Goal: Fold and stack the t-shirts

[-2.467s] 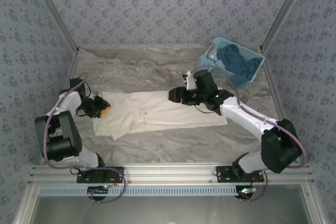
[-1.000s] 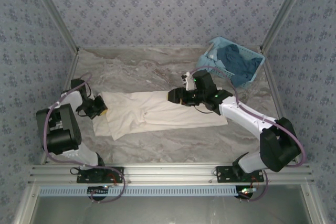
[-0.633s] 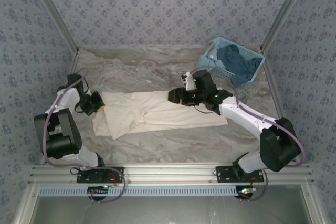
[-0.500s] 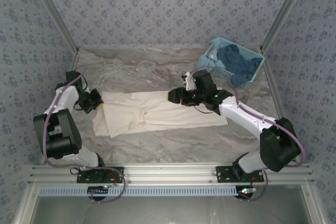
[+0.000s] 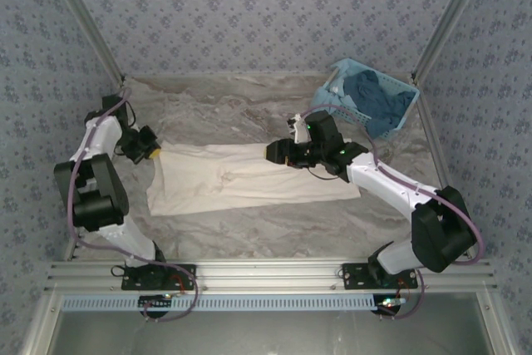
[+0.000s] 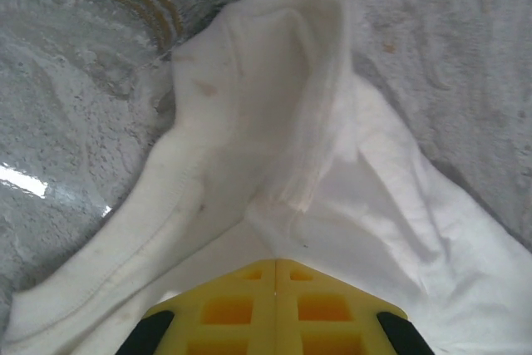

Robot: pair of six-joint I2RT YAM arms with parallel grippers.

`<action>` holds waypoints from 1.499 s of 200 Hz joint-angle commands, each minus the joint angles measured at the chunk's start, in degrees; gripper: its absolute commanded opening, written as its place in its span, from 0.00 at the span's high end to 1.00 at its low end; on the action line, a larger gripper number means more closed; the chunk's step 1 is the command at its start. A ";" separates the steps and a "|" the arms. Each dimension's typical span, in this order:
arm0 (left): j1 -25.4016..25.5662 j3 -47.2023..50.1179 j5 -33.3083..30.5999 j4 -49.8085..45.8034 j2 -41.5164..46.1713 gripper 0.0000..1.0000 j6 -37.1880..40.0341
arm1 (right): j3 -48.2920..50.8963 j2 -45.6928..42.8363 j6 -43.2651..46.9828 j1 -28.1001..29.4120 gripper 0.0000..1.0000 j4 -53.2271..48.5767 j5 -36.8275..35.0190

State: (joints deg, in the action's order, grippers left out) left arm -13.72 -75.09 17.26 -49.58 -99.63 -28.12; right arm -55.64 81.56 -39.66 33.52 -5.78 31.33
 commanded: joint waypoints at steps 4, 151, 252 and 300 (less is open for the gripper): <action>0.20 -1.70 -2.93 -2.78 -3.17 1.00 0.68 | 0.88 -0.34 -0.09 -0.37 0.46 -2.27 -0.51; 15.45 3.60 -9.07 5.09 2.93 0.63 -18.46 | 0.91 5.15 10.90 -23.40 0.55 -18.27 -15.32; 8.88 -8.70 -8.96 7.69 -14.37 0.64 -11.32 | -2.17 14.00 13.47 -23.50 0.57 -18.86 -18.27; 8.15 -6.22 -15.41 5.46 -14.61 0.76 -9.32 | -1.21 13.67 13.62 -23.58 0.58 -19.42 -18.84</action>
State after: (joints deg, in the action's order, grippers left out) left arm -4.89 -82.43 5.56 -41.89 -114.96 -39.35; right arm -56.84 95.22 -27.33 10.20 -23.22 14.04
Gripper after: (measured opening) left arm 0.300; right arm 0.422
